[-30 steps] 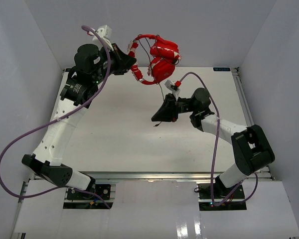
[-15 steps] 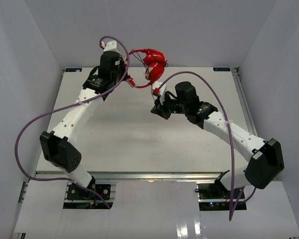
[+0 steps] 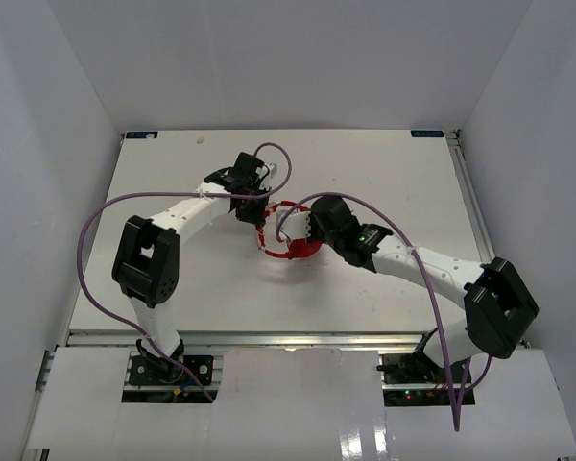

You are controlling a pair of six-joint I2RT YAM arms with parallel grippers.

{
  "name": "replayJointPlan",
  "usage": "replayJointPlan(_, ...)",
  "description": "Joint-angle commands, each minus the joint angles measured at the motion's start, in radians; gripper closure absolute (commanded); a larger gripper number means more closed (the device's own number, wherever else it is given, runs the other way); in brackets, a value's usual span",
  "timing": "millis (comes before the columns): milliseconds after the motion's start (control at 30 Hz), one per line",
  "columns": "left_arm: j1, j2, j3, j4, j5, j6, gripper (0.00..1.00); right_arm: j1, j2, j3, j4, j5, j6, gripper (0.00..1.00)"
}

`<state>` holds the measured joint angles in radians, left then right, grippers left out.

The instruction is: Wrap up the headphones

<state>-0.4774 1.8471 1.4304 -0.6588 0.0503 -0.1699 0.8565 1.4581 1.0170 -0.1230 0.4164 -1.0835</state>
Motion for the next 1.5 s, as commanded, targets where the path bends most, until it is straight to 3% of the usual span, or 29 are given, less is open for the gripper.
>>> replayJointPlan(0, -0.003, -0.115, -0.031, 0.064, 0.339, 0.107, 1.00, -0.002, 0.016, -0.073, 0.354, -0.035, -0.205, 0.92)
replayJointPlan(267, -0.002, -0.090, -0.067, 0.087, 0.449, 0.167, 1.00, -0.007, 0.198, 0.049, 0.388, -0.094, -0.159, 0.90)
replayJointPlan(567, 0.020, 0.006, -0.092, 0.142, 0.385, 0.127, 1.00, -0.069, 0.203, 0.022, 0.249, -0.214, -0.086, 0.75)
replayJointPlan(667, 0.020, 0.031, -0.087, 0.142, 0.382, 0.115, 0.99, -0.080, 0.207, 0.012, 0.218, -0.236, -0.078, 0.65)
replayJointPlan(800, 0.020, 0.040, -0.089, 0.134, 0.348, 0.113, 0.79, -0.094, 0.214, 0.044, 0.168, -0.259, -0.063, 0.49)
replayJointPlan(1000, 0.020, 0.019, -0.100, 0.121, 0.315, 0.125, 0.47, -0.130, 0.214, 0.128, -0.049, -0.338, -0.054, 0.13)
replayJointPlan(1167, 0.020, -0.017, -0.086, 0.102, 0.309, 0.130, 0.26, -0.164, 0.193, 0.147, -0.127, -0.372, -0.054, 0.08)
replayJointPlan(1333, 0.020, -0.092, -0.085, 0.076, 0.304, 0.160, 0.07, -0.243, 0.213, 0.274, -0.285, -0.481, -0.032, 0.06)
replayJointPlan(1467, 0.020, -0.151, -0.101, 0.071, 0.349, 0.167, 0.02, -0.288, 0.277, 0.410, -0.385, -0.545, 0.016, 0.05)
